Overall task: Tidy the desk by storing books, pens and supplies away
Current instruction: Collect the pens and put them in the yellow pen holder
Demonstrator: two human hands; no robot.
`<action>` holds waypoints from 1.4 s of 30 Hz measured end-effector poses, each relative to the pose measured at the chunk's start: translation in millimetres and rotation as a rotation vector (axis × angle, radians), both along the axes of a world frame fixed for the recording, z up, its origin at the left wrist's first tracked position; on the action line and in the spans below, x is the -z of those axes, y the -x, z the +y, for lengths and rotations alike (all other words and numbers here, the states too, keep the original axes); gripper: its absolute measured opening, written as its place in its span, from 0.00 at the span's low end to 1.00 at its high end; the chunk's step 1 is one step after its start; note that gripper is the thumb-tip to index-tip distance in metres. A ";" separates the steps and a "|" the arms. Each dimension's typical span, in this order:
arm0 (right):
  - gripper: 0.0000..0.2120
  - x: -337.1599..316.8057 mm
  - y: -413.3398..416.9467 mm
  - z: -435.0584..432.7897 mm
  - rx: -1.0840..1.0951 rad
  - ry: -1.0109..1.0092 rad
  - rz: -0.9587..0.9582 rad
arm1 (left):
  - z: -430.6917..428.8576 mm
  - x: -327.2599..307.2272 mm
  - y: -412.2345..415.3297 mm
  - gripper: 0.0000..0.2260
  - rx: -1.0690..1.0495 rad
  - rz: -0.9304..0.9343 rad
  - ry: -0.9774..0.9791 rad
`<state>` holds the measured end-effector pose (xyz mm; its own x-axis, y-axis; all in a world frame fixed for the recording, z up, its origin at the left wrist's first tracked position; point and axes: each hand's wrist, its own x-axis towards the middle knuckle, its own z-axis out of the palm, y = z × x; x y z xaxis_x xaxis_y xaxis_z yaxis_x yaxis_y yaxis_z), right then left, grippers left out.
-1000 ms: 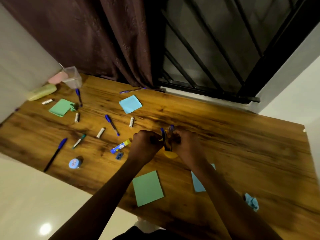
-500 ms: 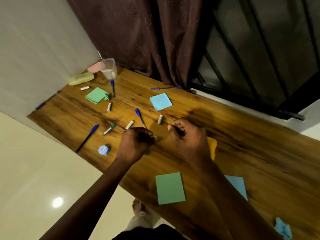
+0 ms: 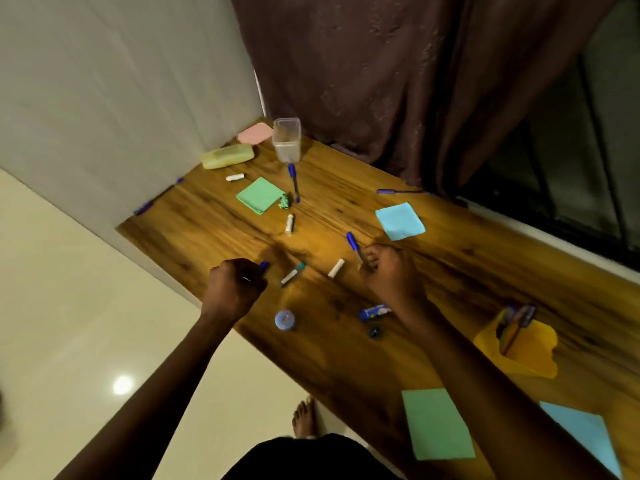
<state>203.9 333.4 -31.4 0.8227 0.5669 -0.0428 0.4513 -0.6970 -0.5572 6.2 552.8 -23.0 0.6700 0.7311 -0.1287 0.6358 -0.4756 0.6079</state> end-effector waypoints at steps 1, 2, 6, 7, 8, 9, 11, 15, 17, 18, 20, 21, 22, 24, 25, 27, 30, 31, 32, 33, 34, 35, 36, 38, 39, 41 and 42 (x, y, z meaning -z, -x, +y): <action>0.13 6.0 -2.5 10.6 0.002 0.057 -0.003 | 11.1 5.1 3.0 0.09 -0.017 0.024 0.008; 0.14 11.5 -4.8 20.0 -0.004 0.108 -0.021 | 20.5 10.1 5.8 0.11 -0.029 0.048 0.022; 0.19 28.2 -6.8 45.7 0.023 0.260 -0.059 | 40.4 23.5 12.7 0.07 0.011 0.182 0.010; 0.19 31.0 -6.0 50.4 0.030 0.288 -0.072 | 44.7 28.2 13.5 0.06 0.029 0.229 -0.038; 0.19 34.3 -5.4 54.4 0.033 0.307 -0.093 | 48.9 33.1 13.1 0.10 0.022 0.253 -0.068; 0.17 36.7 -4.8 58.1 0.036 0.326 -0.115 | 52.0 36.5 11.8 0.12 0.023 0.275 -0.076; 0.14 38.5 -4.8 63.5 0.059 0.356 -0.152 | 51.6 31.9 12.5 0.13 0.077 0.328 -0.089; 0.12 36.5 -6.2 68.7 0.099 0.364 -0.176 | 52.4 22.0 12.6 0.10 0.105 0.299 -0.061; 0.12 34.1 -6.7 69.3 0.125 0.336 -0.128 | 58.7 25.0 9.2 0.14 0.127 0.275 -0.019; 0.12 33.6 -7.1 68.1 0.144 0.303 -0.094 | 60.2 24.9 7.0 0.14 0.132 0.235 0.005; 0.10 30.5 -6.9 65.3 0.171 0.217 -0.027 | 59.6 21.8 2.2 0.08 0.147 0.157 0.028; 0.09 27.4 -5.6 62.6 0.176 0.166 0.002 | 55.7 16.6 -1.7 0.04 0.157 0.107 0.034; 0.09 22.2 -3.2 59.5 0.182 0.102 0.038 | 51.2 11.5 -6.3 0.01 0.165 0.060 0.043; 0.08 9.9 1.3 51.2 0.188 -0.032 0.118 | 38.3 1.5 -16.4 0.01 0.180 -0.038 0.087; 0.07 4.4 3.1 47.7 0.187 -0.094 0.162 | 32.4 -3.4 -21.8 0.02 0.184 -0.089 0.116; 0.06 -7.5 6.2 36.7 0.209 -0.213 0.254 | 16.0 -11.9 -33.3 0.04 0.199 -0.184 0.205; 0.10 -21.5 10.5 15.6 0.265 -0.348 0.321 | -18.7 -26.5 -49.7 0.06 0.213 -0.308 0.334; 0.09 -26.1 13.4 5.7 0.282 -0.392 0.325 | -32.6 -30.8 -55.2 0.06 0.232 -0.352 0.366; 0.08 -31.7 16.8 -4.6 0.291 -0.431 0.313 | -46.3 -34.2 -59.9 0.06 0.253 -0.396 0.400; 0.07 -36.2 19.2 -16.6 0.304 -0.469 0.300 | -61.0 -37.9 -64.8 0.06 0.275 -0.434 0.430; 0.07 -40.2 21.5 -29.8 0.315 -0.502 0.283 | -75.6 -41.0 -69.4 0.06 0.292 -0.469 0.454; 0.06 -44.1 23.7 -41.8 0.324 -0.511 0.263 | -88.6 -43.2 -73.6 0.07 0.300 -0.500 0.481; 0.06 -48.6 25.6 -56.7 0.327 -0.505 0.224 | -103.6 -45.7 -78.9 0.09 0.302 -0.528 0.507; 0.06 -56.9 28.2 -85.0 0.341 -0.496 0.160 | -133.1 -49.1 -90.1 0.09 0.312 -0.564 0.556; 0.06 -61.2 29.5 -99.3 0.360 -0.505 0.146 | -147.8 -50.0 -95.3 0.07 0.332 -0.579 0.570; 0.06 -66.3 31.8 -125.6 0.402 -0.509 0.127 | -173.1 -51.5 -103.4 0.07 0.379 -0.591 0.594; 0.07 -69.1 33.8 -138.8 0.423 -0.513 0.116 | -184.9 -52.5 -106.6 0.08 0.406 -0.589 0.606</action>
<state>170.1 194.5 37.6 0.9846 0.1692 0.0443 0.1148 -0.4343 -0.8934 112.8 367.9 29.5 0.9375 0.3468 0.0301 0.0015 -0.0904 0.9959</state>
